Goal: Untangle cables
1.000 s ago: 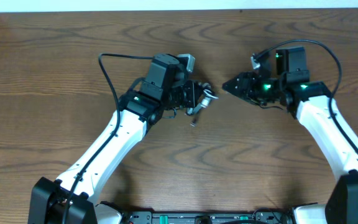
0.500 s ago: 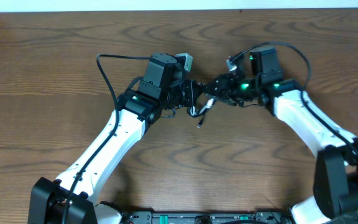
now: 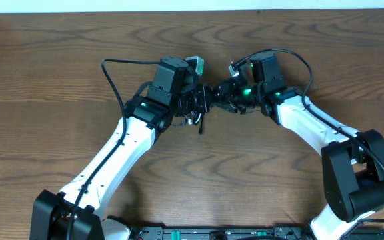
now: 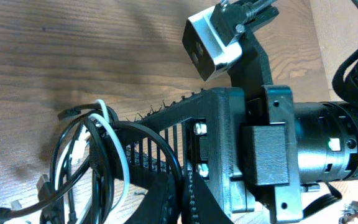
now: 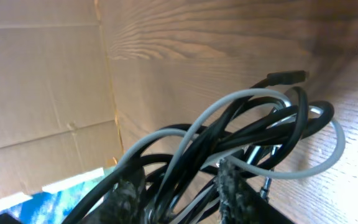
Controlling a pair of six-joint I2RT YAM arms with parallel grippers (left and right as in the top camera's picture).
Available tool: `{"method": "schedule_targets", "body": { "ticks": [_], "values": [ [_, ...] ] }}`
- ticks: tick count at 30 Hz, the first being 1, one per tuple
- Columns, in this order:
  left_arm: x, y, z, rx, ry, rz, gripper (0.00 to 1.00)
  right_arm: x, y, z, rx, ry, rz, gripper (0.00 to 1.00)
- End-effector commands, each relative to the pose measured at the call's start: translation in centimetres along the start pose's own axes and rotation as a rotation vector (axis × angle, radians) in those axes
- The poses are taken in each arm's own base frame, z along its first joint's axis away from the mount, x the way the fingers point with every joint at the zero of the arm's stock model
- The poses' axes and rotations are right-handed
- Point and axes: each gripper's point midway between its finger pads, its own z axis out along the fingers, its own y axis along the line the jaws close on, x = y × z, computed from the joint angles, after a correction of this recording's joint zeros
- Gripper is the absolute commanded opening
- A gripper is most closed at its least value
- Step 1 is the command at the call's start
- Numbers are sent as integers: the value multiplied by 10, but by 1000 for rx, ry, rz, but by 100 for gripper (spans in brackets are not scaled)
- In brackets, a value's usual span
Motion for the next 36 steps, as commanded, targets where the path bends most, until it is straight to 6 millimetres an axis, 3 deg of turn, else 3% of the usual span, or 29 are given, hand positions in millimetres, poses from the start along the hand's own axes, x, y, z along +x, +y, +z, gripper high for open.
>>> {"method": "schedule_targets", "body": {
  "ticks": [1,7,16,24,29,32,36],
  "values": [
    [-3,-5,0,19,1,-4,7,1,-7,6,49,-11,31,32],
    [-2,-5,0,19,1,-5,8,8,-26,12,164,-34,21,27],
    [-3,-3,0,8,-3,-5,8,30,-80,12,358,-43,74,15],
    [-4,23,-3,-113,-19,-33,7,38,-124,2,487,-88,97,1],
    [5,47,-8,-225,14,40,8,26,-114,-7,446,-69,-11,1],
    [14,64,-13,-311,55,119,7,14,-96,-33,454,-68,-61,1],
    [15,83,-21,-390,64,99,8,0,-73,-77,522,-105,-70,1]
  ]
}}
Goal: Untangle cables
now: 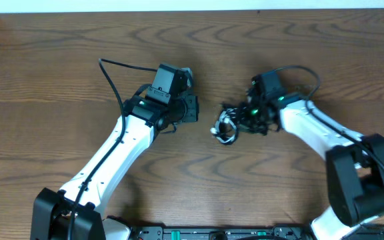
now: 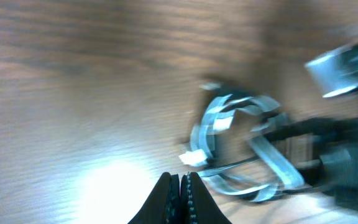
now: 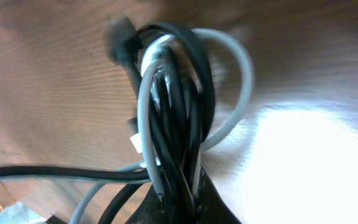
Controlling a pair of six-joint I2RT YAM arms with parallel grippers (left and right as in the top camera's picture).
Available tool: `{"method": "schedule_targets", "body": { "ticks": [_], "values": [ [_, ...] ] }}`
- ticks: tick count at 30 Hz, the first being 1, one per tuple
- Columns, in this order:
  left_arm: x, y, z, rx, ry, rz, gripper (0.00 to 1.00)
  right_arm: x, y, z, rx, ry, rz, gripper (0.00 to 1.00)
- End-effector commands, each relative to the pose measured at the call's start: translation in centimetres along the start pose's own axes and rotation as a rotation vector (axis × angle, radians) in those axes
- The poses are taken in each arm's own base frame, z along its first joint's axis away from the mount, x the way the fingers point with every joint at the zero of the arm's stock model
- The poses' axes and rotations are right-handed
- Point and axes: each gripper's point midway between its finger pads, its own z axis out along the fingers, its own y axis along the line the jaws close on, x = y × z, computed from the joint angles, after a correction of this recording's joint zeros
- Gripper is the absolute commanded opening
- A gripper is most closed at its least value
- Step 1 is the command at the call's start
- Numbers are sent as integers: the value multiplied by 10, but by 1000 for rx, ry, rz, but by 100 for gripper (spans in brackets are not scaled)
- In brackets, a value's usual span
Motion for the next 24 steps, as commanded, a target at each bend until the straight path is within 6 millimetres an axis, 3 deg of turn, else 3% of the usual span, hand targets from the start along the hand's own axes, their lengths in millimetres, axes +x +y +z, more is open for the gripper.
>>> {"method": "schedule_targets", "body": {
  "ticks": [1,2,4,8,10,19,24],
  "values": [
    [-11,17,-6,-65,-36,40,8,-30,19,-61,6,-131,-97,1],
    [-10,4,-6,13,-24,68,24,-31,17,-81,42,-141,-66,1],
    [-9,-20,-8,140,-12,107,36,-33,7,-99,134,-167,-25,1],
    [-7,-74,-20,422,-5,171,47,-35,-3,-109,239,-204,-16,1],
    [-7,-90,-25,485,-12,200,49,-35,-3,-107,238,-200,-4,1],
    [-1,-109,-24,516,-10,209,48,-42,-23,-101,236,-161,112,1],
    [0,-103,-8,429,-10,151,48,-47,-23,-93,222,-159,136,1]
  ]
}}
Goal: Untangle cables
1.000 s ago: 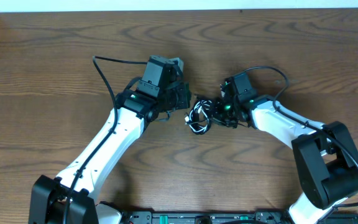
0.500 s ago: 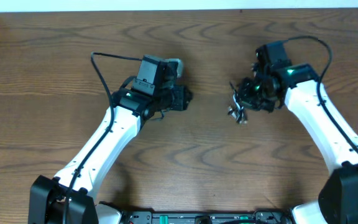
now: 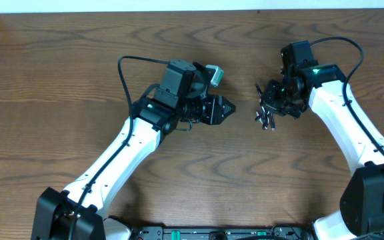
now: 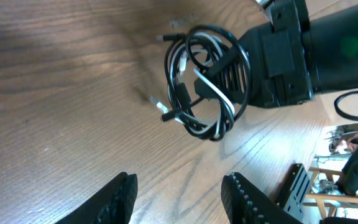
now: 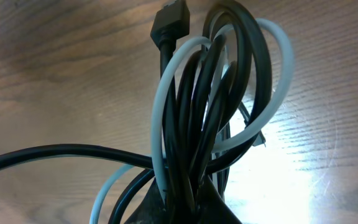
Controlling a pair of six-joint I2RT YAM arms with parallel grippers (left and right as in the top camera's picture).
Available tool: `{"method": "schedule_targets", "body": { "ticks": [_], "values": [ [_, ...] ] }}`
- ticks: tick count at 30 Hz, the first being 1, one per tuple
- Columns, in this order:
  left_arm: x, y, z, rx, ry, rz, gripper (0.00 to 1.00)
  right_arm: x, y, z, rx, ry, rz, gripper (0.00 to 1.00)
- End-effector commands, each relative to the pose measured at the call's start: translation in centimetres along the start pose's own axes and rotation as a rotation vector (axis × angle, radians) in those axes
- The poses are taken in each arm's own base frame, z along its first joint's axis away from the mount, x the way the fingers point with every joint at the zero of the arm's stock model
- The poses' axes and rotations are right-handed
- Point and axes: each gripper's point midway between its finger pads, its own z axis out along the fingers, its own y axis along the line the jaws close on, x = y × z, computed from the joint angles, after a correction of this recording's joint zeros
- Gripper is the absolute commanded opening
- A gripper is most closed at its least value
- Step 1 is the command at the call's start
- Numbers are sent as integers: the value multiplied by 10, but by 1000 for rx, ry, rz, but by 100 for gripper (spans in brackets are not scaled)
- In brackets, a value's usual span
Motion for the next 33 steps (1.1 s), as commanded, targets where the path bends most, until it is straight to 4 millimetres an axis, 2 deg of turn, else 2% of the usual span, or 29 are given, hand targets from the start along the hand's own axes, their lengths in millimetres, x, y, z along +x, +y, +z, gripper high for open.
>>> {"method": "schedule_targets", "body": {
  "ticks": [1,11,19,27,33],
  "values": [
    [0,8,9,-61,-9,-50,48,-2,1,9,0,11,43,1],
    [7,23,39,-165,-10,-119,47,-7,-2,61,28,68,91,1],
    [6,28,65,-159,-26,-158,46,8,-7,100,23,194,114,1],
    [12,23,91,-136,-19,-150,43,10,2,102,-45,233,97,1],
    [21,32,100,-190,-9,-168,41,8,2,99,-86,248,99,1]
  ]
}}
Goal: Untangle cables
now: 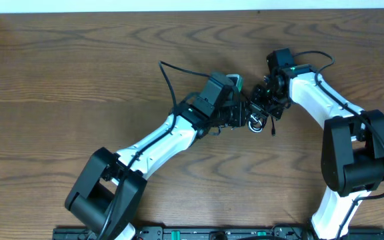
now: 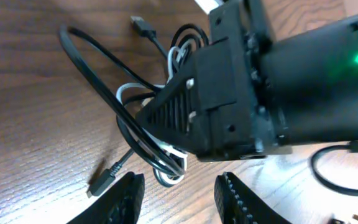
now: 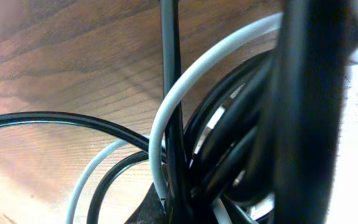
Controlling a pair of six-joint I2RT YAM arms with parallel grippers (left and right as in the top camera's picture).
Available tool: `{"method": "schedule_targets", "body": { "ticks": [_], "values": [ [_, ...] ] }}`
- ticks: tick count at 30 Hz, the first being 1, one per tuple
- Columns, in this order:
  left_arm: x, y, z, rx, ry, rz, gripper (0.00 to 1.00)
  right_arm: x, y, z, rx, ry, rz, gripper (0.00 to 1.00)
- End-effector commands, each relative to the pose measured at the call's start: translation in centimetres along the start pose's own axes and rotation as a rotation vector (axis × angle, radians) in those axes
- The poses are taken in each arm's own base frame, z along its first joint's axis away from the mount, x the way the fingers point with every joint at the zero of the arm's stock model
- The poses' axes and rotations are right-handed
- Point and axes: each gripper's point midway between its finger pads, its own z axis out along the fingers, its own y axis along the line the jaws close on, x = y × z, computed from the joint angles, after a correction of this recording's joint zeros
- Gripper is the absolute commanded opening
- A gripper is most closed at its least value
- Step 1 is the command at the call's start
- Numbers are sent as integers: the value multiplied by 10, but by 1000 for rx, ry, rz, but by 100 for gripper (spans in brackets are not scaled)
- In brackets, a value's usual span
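Note:
A tangle of black and white cables (image 1: 257, 125) hangs at the table's middle, and my right gripper (image 1: 265, 110) is shut on it. The right wrist view is filled with black and white loops (image 3: 185, 118) running down into the right gripper (image 3: 180, 211). In the left wrist view the bundle (image 2: 157, 146) hangs from the right gripper's black body (image 2: 229, 106). My left gripper (image 2: 182, 202) stands open just below it, its jaws either side of the lowest loop without touching. One plug (image 2: 104, 180) dangles at the left and another (image 2: 140, 25) sticks up.
The brown wooden table (image 1: 59, 80) spreads all round. Both arms meet at its middle, the left arm (image 1: 159, 140) coming from the front left and the right arm (image 1: 312, 87) from the right. Cardboard stands at the far left edge.
My left gripper has moved right, up to the bundle, and is still open. The right gripper has shifted slightly left and lower, still shut on the tangle.
First both grippers met at the bundle in the table's middle. Then they were apart, the left shut and empty, the right holding the tangle low. Then the left stood open while the right held the tangle at the right. Now they meet again.

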Motion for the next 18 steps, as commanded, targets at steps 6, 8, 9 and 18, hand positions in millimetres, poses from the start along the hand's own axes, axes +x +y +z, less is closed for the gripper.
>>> {"method": "schedule_targets", "body": {
  "ticks": [6,8,9,18],
  "values": [
    [4,20,14,-90,-12,-96,41,0,-8,5,-22,47,6,1],
    [3,24,16,-106,-20,-117,42,0,-7,5,-32,52,2,1],
    [3,26,18,-112,-24,-127,41,1,-6,5,-36,55,2,1],
    [1,33,36,-98,-44,-255,42,2,-4,5,-45,61,-8,1]
  ]
}}
